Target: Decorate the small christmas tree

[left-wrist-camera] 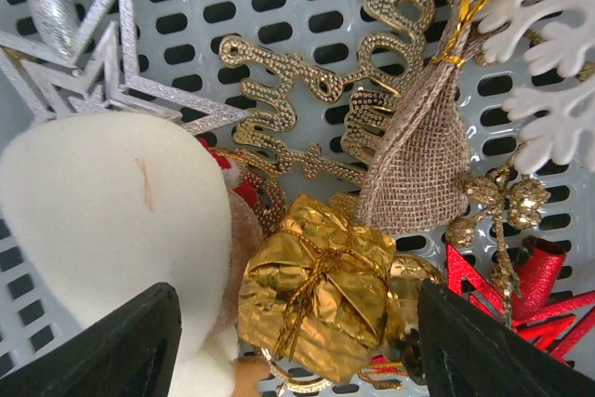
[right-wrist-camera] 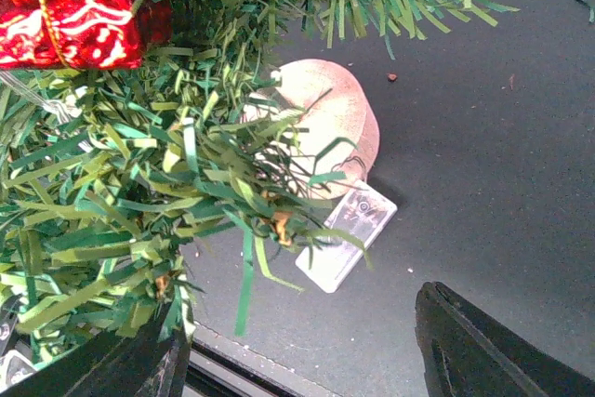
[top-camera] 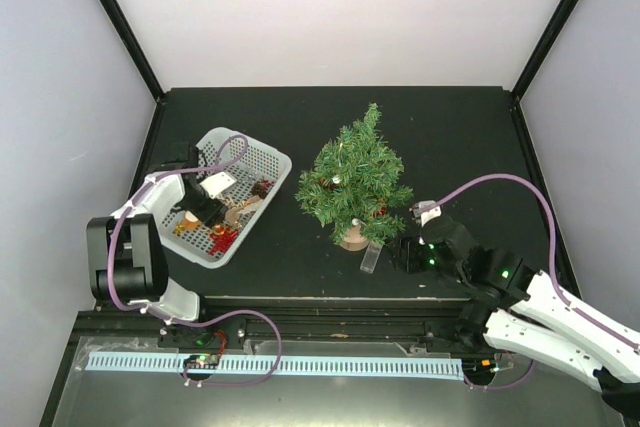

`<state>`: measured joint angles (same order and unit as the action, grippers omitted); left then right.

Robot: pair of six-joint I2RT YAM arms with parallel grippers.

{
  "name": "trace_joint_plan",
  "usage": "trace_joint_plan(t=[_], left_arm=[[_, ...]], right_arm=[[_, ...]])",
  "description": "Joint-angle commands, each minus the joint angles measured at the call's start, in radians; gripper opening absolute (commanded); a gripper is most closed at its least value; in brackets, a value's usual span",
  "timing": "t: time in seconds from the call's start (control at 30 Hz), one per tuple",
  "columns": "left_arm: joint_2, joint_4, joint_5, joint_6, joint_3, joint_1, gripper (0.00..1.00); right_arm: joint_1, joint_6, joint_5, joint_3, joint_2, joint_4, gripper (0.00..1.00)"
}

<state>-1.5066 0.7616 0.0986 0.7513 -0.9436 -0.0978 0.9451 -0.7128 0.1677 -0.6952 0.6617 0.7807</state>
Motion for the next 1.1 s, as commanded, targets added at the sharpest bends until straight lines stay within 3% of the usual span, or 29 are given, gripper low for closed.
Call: trace_joint_plan(t=[0.0,0.4,0.67,0.87,1.07], left_arm=[[-0.028,-0.051,-0.021,0.011,0.017,0.004,0.68],[-0.013,-0.041,0.005,0.003,0.036,0.0,0.39],[0.077,0.031,0.023,0.002,-0.007,-0.007,0.38],[0.181,0.175,0.072,0.01,-0.089,-0.007,0.39],[0.33,0.359,0.26,0.025,-0.209,-0.006,0.39]], right_arm=[[-0.005,0.007,0.02,-0.035,-0.022,0.025,0.66],[-0.006,0.011,0.058,-0.064,-0.012,0.056,0.66],[-0.006,0.013,0.085,-0.115,-0.009,0.101,0.66],[-0.005,0.038,0.146,-0.187,-0.018,0.168,0.66],[-0.005,0.125,0.054,-0.248,-0.043,0.171,0.65]])
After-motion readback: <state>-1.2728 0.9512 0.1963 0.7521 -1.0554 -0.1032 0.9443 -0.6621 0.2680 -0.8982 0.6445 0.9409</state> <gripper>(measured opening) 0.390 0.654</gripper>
